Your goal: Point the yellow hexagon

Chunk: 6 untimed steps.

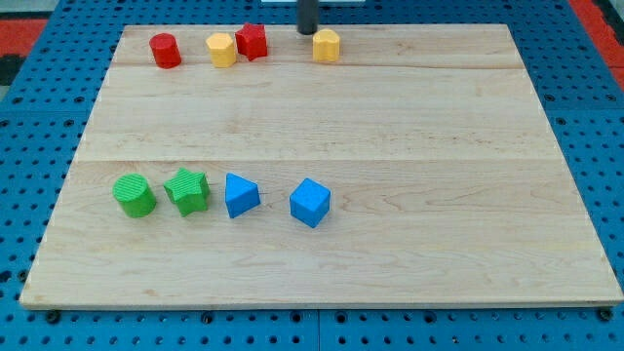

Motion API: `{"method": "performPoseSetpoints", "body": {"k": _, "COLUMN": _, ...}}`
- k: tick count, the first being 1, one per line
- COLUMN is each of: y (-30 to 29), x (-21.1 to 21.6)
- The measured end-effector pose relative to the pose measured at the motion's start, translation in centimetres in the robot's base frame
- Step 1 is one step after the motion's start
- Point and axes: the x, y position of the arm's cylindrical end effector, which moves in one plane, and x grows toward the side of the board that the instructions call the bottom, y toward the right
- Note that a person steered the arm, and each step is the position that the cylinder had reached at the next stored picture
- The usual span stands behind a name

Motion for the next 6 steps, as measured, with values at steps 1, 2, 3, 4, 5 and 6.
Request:
{"method": "performPoseSetpoints", "body": {"k": 1, "y": 1.9, "x": 1.2}}
{"method": "performPoseSetpoints", "body": {"k": 2, "y": 2.8, "x": 0.5}}
{"method": "performPoseSetpoints", "body": {"k": 3, "y": -3.2, "x": -0.9}}
{"method": "performPoseSetpoints", "body": {"k": 4, "y": -6.7, "x": -1.1}}
{"method": "performPoseSetpoints", "body": {"k": 5, "y": -10.1, "x": -1.1}}
{"method": "performPoseSetpoints", "body": {"k": 6, "y": -13.8, "x": -1.1}}
